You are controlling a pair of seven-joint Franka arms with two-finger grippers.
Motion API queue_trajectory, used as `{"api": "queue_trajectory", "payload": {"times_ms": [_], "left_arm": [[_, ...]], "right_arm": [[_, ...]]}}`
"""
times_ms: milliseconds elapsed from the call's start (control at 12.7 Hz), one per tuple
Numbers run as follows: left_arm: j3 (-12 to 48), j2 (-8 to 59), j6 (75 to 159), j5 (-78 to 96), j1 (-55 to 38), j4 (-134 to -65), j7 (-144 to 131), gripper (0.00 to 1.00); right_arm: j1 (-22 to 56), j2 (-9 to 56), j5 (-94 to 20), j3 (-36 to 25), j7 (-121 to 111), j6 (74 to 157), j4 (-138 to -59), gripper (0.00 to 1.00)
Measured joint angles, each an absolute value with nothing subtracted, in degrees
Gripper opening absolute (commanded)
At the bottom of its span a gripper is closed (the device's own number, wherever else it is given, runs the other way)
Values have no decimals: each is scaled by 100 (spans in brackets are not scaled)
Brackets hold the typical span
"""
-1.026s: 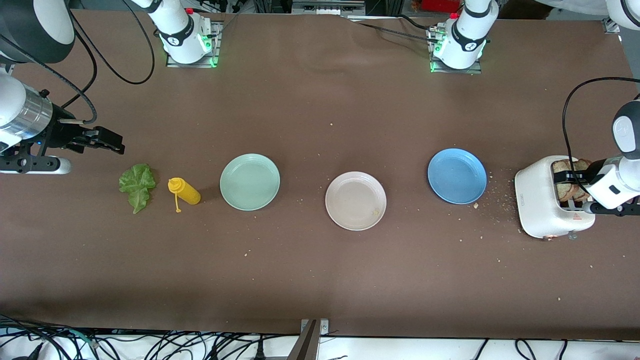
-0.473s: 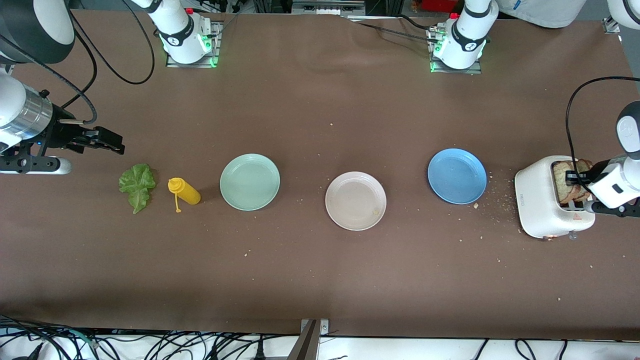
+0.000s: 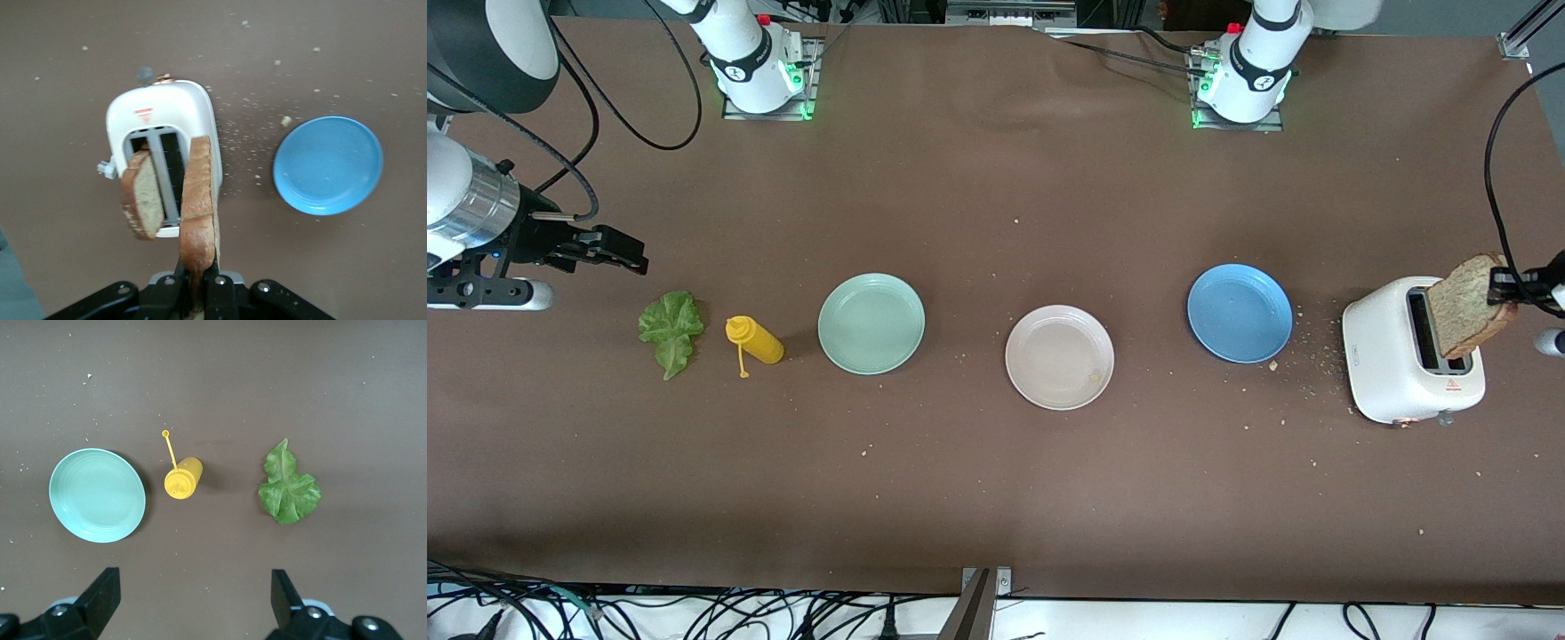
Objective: Make sandwich in beige plate with both arms
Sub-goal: 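Lift the bread slice out and carry it over the beige plate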
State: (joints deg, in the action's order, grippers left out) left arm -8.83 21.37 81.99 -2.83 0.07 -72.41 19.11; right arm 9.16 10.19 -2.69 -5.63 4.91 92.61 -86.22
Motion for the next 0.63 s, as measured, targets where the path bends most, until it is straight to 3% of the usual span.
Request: {"api": "queue_trajectory", "payload": {"times_ms": [395, 631], "left_arm": [[-599, 2516, 8108, 2209, -172, -7313, 1819, 0], [-246, 3373, 8092, 3773, -226, -7445, 1492, 0]], "right_arm": [[908, 1019, -270, -564, 491, 9260, -8622, 100], [878, 1021, -270, -570, 491, 9260, -8622, 100]]}}
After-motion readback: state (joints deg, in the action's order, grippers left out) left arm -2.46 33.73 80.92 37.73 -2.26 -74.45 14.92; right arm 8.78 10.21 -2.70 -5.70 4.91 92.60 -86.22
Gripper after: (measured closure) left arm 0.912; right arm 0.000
